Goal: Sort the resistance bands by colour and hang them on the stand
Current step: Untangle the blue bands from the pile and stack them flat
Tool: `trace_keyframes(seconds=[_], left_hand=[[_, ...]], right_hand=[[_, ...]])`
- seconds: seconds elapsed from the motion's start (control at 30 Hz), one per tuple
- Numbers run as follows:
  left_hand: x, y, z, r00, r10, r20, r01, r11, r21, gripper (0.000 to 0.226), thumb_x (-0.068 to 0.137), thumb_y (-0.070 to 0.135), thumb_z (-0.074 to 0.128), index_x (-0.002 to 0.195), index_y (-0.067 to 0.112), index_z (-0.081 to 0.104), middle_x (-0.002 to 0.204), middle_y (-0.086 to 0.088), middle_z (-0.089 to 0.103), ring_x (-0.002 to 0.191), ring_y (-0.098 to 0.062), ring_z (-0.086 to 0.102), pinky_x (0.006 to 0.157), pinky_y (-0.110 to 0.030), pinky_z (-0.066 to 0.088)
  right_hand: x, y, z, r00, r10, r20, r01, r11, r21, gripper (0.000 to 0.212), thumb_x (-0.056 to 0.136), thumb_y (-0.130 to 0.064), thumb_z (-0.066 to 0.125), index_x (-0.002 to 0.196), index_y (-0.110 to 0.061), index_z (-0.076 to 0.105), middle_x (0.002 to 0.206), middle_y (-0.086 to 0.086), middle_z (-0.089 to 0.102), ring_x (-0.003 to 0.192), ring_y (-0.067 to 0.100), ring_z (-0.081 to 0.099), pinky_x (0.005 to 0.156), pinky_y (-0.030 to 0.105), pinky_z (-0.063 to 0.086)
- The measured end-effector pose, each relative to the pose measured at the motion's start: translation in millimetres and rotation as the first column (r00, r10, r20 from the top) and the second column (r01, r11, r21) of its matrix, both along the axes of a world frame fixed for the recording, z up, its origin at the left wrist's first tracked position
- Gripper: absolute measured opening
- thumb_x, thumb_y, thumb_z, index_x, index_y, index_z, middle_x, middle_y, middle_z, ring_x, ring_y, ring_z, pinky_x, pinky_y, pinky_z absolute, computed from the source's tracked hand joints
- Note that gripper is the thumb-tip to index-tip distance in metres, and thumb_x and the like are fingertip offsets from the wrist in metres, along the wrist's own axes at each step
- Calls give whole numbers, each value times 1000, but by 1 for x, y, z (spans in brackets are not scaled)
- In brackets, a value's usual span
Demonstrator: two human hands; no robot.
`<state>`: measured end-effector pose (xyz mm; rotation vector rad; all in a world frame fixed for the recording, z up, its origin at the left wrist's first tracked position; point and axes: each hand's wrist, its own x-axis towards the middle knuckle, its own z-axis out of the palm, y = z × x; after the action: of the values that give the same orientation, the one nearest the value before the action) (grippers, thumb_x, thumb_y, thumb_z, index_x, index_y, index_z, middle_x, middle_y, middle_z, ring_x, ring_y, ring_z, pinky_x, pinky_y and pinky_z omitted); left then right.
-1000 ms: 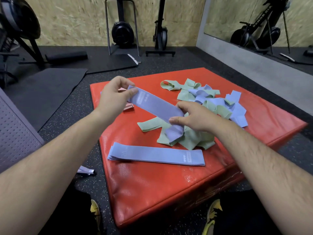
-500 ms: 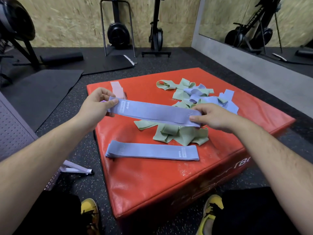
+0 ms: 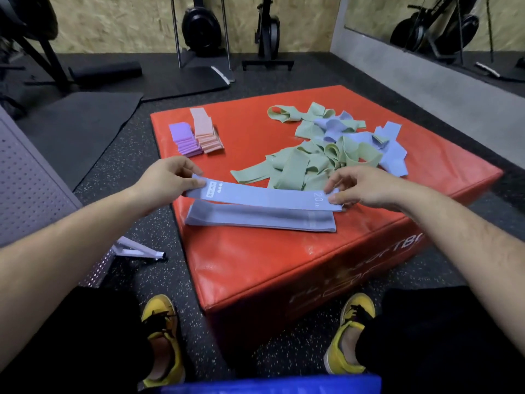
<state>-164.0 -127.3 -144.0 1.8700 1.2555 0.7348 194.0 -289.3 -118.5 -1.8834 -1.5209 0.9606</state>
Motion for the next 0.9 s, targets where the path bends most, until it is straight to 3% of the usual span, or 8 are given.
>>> trace_keyframes(seconds=[0.13, 0.2, 0.37, 0.47, 0.57, 0.73, 0.9], left_hand=[[-3, -5, -13, 992, -4, -123, 5, 1000, 4, 18, 80, 16, 83, 92, 14, 70, 81, -3, 66, 65, -14, 60, 61, -25, 52], [-3, -7, -18, 987, -9, -162, 12, 1000, 15, 17, 80, 16, 83, 91, 15, 69, 81, -3, 66, 65, -15, 60, 56, -23, 50], [-6, -6, -24, 972, -20, -234, 29, 999, 37, 17, 79, 20, 84, 88, 19, 69, 83, -4, 69, 69, -15, 60, 68, -31, 51], [-7, -6, -29, 957, -23, -289, 50, 995, 83, 17, 79, 22, 83, 88, 20, 69, 80, 1, 65, 69, -14, 57, 65, -27, 47], [-4, -8, -36, 942, -33, -335, 81, 988, 129, 15, 82, 21, 81, 90, 17, 69, 80, 3, 61, 69, -12, 54, 60, -21, 41], [-8, -5, -40, 899, -96, -428, 223, 940, 258, 10, 84, 20, 78, 92, 17, 74, 96, -2, 57, 86, -16, 55, 83, -25, 41], [-10, -8, -36, 865, -153, -478, 309, 913, 267, 5, 87, 22, 74, 90, 19, 71, 90, 7, 54, 80, -8, 53, 80, -25, 42]], right_hand=[[-3, 0, -14, 990, 42, 134, -36, 998, -51, 13, 84, -3, 76, 94, -10, 73, 62, -2, 59, 62, 19, 60, 68, 34, 49], [-6, 0, -18, 979, 58, 194, -50, 998, -47, 13, 83, -5, 77, 93, -13, 74, 64, 1, 62, 60, 15, 59, 69, 33, 48], [-12, -1, -26, 957, 83, 277, -69, 996, -58, 14, 81, -10, 78, 90, -20, 74, 61, 1, 63, 56, 11, 55, 56, 23, 42], [-12, 1, -32, 952, 81, 296, -64, 996, -65, 14, 81, -11, 78, 90, -21, 73, 59, -1, 61, 50, 9, 52, 50, 18, 39], [-12, 5, -38, 934, 90, 347, -74, 995, -59, 13, 82, -12, 77, 91, -21, 73, 69, 3, 64, 54, 11, 55, 58, 26, 43], [-14, 6, -44, 904, 85, 418, -90, 996, -9, 13, 81, -16, 76, 87, -26, 71, 70, -5, 58, 61, 10, 52, 61, 24, 41], [-13, 5, -44, 872, 108, 478, -117, 993, -11, 12, 78, -20, 75, 84, -30, 71, 70, -1, 62, 67, 13, 58, 69, 32, 49]])
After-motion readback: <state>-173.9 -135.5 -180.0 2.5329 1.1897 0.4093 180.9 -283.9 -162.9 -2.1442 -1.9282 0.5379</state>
